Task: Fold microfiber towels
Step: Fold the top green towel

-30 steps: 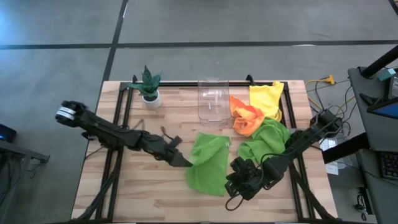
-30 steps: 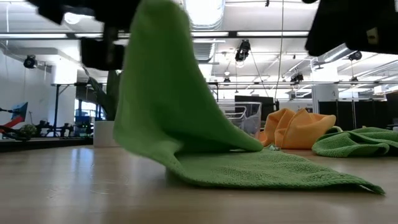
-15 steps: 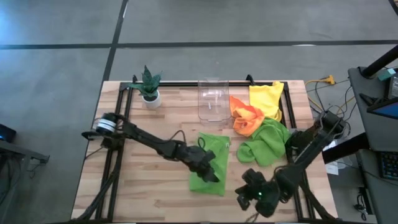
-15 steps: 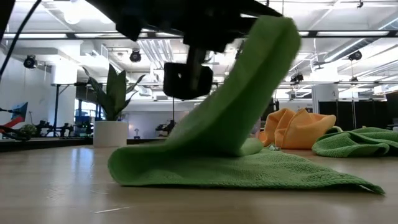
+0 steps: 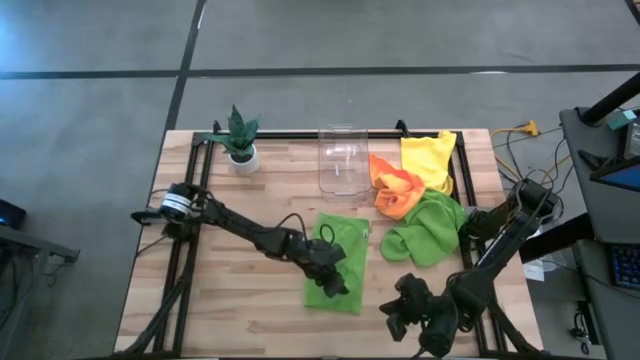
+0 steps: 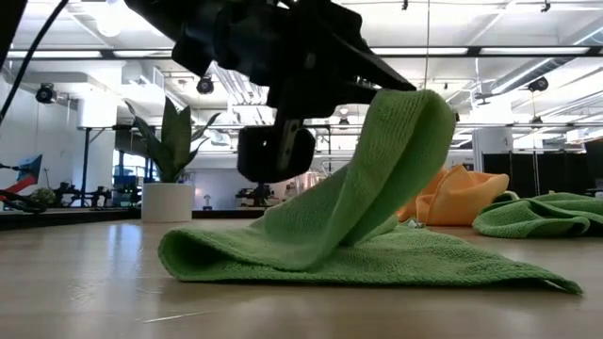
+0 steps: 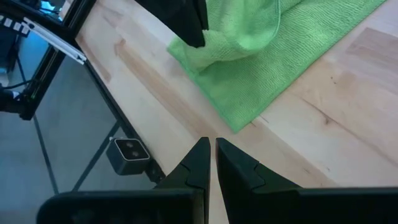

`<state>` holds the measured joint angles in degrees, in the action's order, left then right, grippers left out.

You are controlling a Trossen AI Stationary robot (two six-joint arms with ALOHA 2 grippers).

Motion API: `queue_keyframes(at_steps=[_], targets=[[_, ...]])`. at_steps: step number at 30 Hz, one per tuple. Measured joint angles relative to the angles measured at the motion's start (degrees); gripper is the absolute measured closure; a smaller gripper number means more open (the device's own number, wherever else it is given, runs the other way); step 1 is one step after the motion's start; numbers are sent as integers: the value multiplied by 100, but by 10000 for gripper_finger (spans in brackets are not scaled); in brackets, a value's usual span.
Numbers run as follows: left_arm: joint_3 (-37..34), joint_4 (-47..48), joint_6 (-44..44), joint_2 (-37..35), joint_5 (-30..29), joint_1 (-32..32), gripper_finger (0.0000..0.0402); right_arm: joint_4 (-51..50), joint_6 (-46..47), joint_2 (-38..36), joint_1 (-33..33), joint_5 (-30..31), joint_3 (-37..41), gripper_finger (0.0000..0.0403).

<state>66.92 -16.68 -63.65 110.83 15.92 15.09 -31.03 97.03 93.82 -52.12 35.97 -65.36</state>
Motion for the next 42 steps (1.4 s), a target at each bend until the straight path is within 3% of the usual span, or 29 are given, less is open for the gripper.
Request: queue_keyframes(at_steps=[4,10,16,21,26,31,36,42], targets=[[0,-25,157,0,-15,-2,366,2,-8,0,-2,11,0,381],[0,-29,277,-5,59,-62,253,4,-101,0,-13,11,0,381],[-24,61,-54,-178,866,-234,165,6,-302,0,52,16,0,381],[-94,1653,387,-823,1153,-125,156,83,-681,-19,345,278,4,381],[-173,3289,1239,-1575,267,356,156,330,-1366,-57,1071,168,2,379],[-627,3210,1984,-1935,-301,486,156,346,-1743,-63,2191,-828,64,353],[-1040,3145,2968,-2004,-1397,324,156,368,-1855,-63,3219,-1433,153,308],[-1572,2269,4169,-2006,-1635,44,156,372,-2084,3,4158,-2201,130,262]])
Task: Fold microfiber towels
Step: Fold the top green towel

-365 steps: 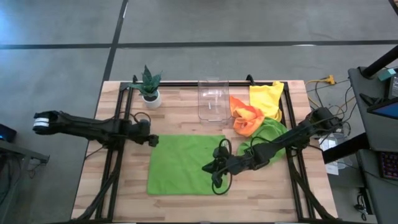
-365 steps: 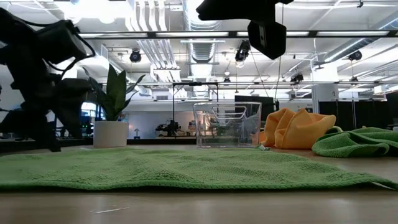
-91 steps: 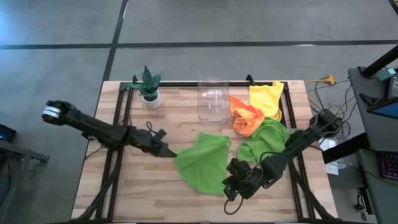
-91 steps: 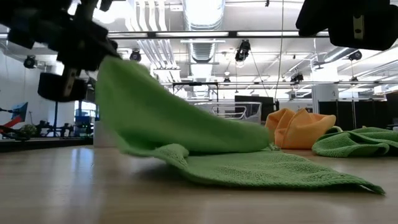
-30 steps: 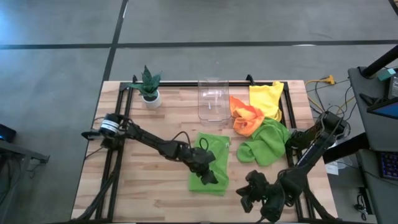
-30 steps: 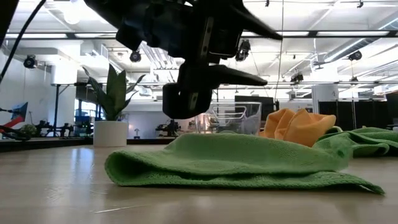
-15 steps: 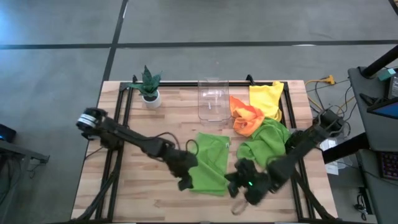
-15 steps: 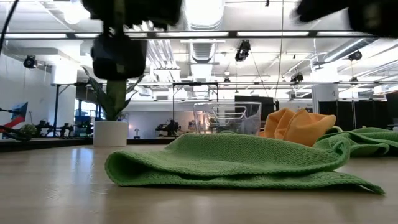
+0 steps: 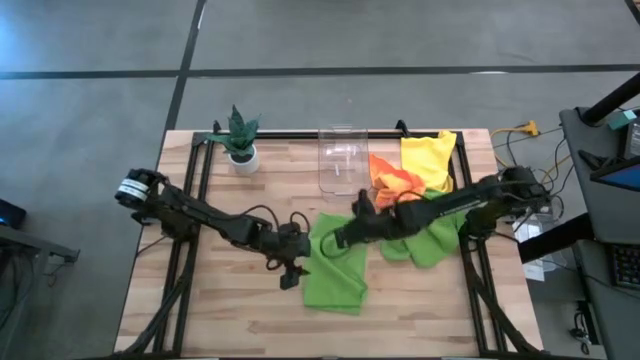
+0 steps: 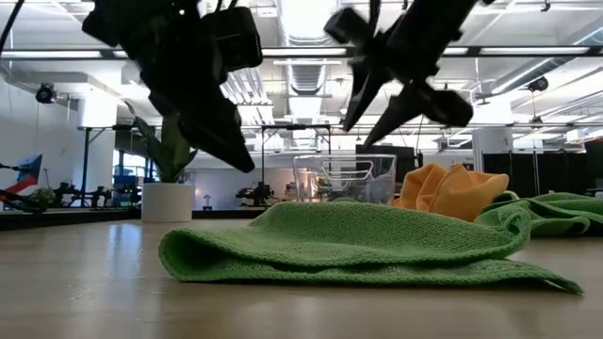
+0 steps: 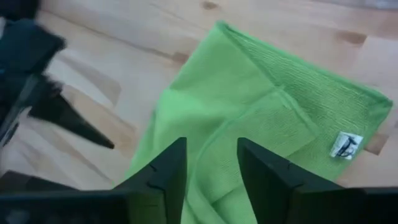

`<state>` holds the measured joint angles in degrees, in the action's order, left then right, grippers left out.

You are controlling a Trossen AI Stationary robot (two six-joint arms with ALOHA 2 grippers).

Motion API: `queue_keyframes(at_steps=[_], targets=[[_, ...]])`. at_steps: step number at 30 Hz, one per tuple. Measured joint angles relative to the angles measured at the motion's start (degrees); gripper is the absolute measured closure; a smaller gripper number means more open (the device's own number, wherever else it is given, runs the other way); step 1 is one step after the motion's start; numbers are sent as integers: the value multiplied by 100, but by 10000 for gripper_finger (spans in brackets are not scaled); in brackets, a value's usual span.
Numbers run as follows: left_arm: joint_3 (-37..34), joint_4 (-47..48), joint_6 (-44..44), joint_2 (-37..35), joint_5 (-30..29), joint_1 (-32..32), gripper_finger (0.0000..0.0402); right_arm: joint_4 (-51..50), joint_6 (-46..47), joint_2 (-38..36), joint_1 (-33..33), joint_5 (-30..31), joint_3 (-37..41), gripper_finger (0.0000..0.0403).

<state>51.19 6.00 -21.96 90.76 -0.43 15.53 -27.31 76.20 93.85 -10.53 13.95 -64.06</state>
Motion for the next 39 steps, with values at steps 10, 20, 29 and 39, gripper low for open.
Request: queue_keyframes(at_steps=[10,20,29,39], targets=[[-397,173,154,-401,35,-91,156,-339,219,21,532,-652,-32,276],[-662,-833,1682,-235,31,-146,156,-95,653,1026,423,-984,-591,302],[-655,-877,1688,239,292,-205,156,-1209,482,1936,546,-1062,-1532,303],[-657,-886,1786,251,500,-208,156,-1641,286,2618,600,-1382,-2096,303]])
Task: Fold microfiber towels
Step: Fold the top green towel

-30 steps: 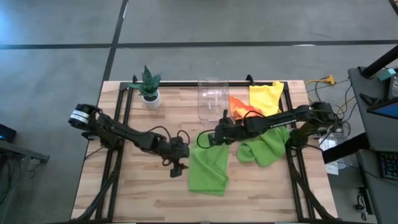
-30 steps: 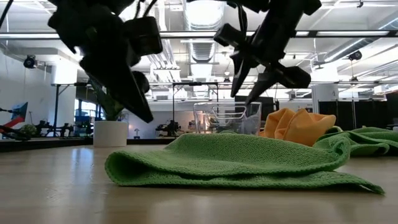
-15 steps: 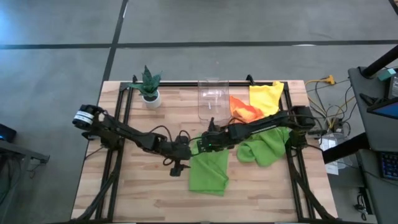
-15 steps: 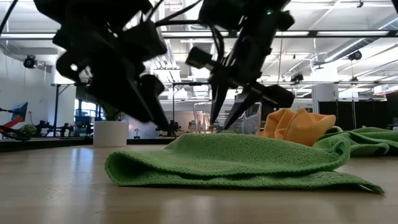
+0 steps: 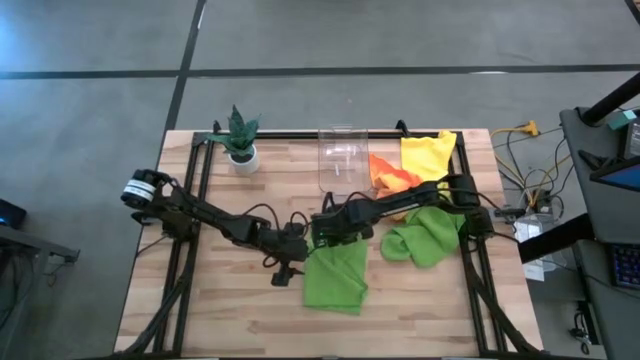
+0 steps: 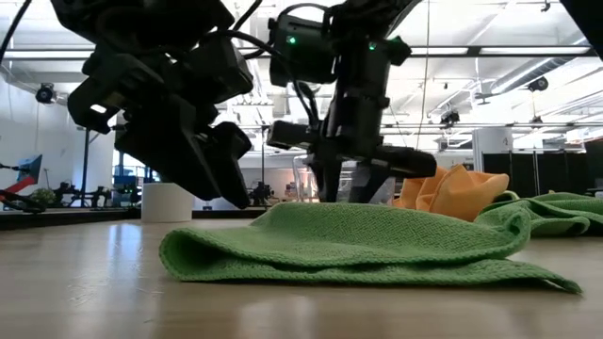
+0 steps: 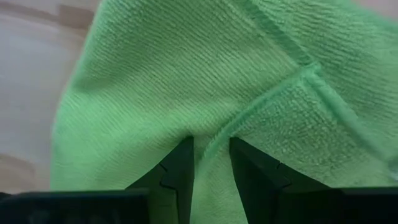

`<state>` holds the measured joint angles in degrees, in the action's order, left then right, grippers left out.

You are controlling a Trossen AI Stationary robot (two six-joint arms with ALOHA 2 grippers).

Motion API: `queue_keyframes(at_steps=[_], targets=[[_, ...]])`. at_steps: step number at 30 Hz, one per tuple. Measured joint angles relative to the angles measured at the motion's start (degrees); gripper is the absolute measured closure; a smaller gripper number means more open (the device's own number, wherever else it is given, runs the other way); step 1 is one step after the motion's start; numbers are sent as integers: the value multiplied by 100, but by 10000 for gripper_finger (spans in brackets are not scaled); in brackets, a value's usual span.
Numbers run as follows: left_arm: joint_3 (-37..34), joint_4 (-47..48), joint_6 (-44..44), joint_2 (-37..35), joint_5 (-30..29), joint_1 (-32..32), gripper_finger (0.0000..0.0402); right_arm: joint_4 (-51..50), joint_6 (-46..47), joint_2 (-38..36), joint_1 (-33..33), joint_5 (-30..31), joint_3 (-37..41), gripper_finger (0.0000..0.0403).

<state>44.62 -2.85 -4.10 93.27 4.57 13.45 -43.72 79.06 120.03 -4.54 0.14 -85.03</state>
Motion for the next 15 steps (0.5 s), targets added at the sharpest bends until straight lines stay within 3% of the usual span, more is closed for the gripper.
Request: queue_keyframes(at_steps=[8,15], targets=[[-2,29,2,15,152,0,156,-515,-71,-206,7,210,-1,312],[-4,-46,0,37,182,0,156,-736,-211,-299,9,311,3,370]])
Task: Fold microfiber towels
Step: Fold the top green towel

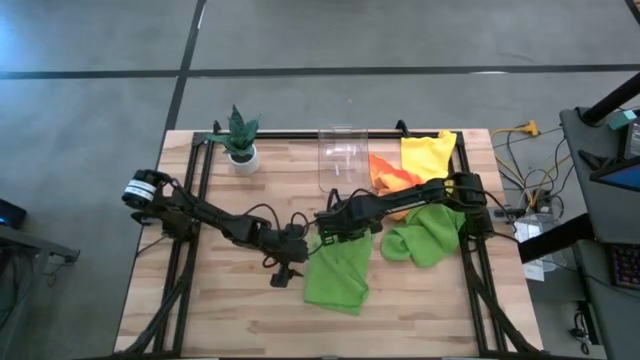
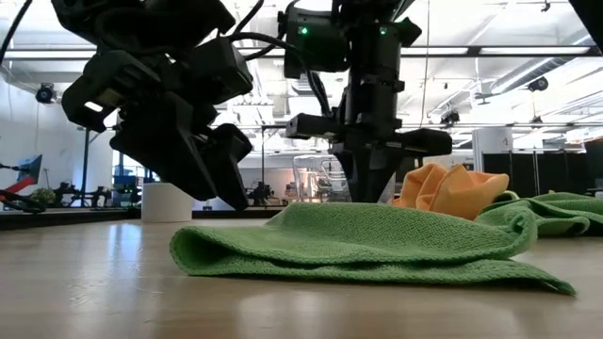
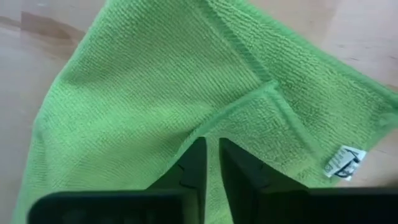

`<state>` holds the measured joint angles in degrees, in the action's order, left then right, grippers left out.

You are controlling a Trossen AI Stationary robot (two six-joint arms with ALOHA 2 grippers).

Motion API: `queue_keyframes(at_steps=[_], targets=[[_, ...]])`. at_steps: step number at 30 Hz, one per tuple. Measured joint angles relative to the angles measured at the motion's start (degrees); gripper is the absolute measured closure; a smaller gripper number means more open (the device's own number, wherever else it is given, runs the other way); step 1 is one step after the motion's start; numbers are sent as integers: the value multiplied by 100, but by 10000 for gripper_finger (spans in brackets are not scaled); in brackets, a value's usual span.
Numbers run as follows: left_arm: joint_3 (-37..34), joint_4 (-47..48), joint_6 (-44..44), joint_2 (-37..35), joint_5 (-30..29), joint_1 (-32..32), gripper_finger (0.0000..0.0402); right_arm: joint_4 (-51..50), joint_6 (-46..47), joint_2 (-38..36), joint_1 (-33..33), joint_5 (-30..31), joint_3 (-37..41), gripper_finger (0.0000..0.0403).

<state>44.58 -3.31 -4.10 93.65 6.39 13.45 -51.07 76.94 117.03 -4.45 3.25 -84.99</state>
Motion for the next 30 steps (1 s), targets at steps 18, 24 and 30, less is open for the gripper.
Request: queue_keyframes(at_steps=[18,24,30], targets=[[-4,-35,-149,0,-6,0,156,504,125,13,-2,-361,2,293],[-7,-43,-151,0,-9,0,156,464,64,20,-2,-373,2,294],[-11,-79,-151,0,-14,0,156,485,-50,179,0,-635,2,308]])
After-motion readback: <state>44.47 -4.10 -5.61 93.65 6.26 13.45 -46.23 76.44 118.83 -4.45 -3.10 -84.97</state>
